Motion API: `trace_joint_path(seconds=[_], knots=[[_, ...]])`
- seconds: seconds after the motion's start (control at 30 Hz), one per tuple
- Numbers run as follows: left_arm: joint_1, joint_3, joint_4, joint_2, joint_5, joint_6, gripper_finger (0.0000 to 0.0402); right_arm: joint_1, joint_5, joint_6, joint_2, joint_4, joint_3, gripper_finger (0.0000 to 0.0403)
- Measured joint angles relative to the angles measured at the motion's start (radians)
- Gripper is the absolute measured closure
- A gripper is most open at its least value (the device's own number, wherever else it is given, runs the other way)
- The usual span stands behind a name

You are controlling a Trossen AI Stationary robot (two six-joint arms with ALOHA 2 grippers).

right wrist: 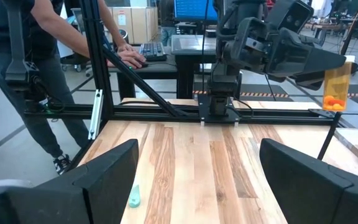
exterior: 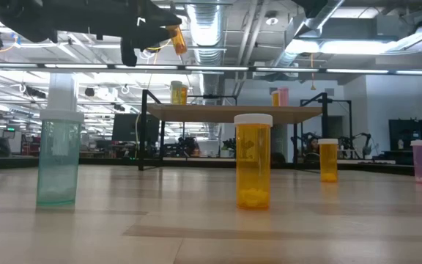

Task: Pick and place medicine bottles onto shelf by color
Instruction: Put the bottom left small orange pill bottle on the shelf

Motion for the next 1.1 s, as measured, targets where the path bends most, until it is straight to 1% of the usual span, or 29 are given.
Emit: trace_joint_path(seconds=[0.17, 0.33, 0.57, 0.7, 1.1], knots=[[0.024, 0.0, 0.0, 0.0, 0.027, -0.004, 0.0297, 0.0, 0.0, -0.004, 0.0, 0.0, 0.0, 0.0046], [0.048, 0.003, -0.008, 0.0, 0.028, -0.01, 0.0297, 0.0, 0.0, -0.005, 0.0, 0.0, 0.0, 0.0046], [0.087, 0.102, -0.142, 0.004, 0.1, 0.006, 0.0297, 0.0, 0.0, -0.005, 0.0, 0.001, 0.0, 0.0046], [0.098, 0.126, -0.185, 0.004, 0.099, 0.047, 0.0297, 0.0, 0.0, -0.006, 0.0, 0.0, 0.0, 0.0046], [0.161, 0.126, -0.267, 0.004, 0.096, 0.043, 0.0297, 0.0, 0.0, -0.008, 0.0, 0.0, 0.0, 0.0046]])
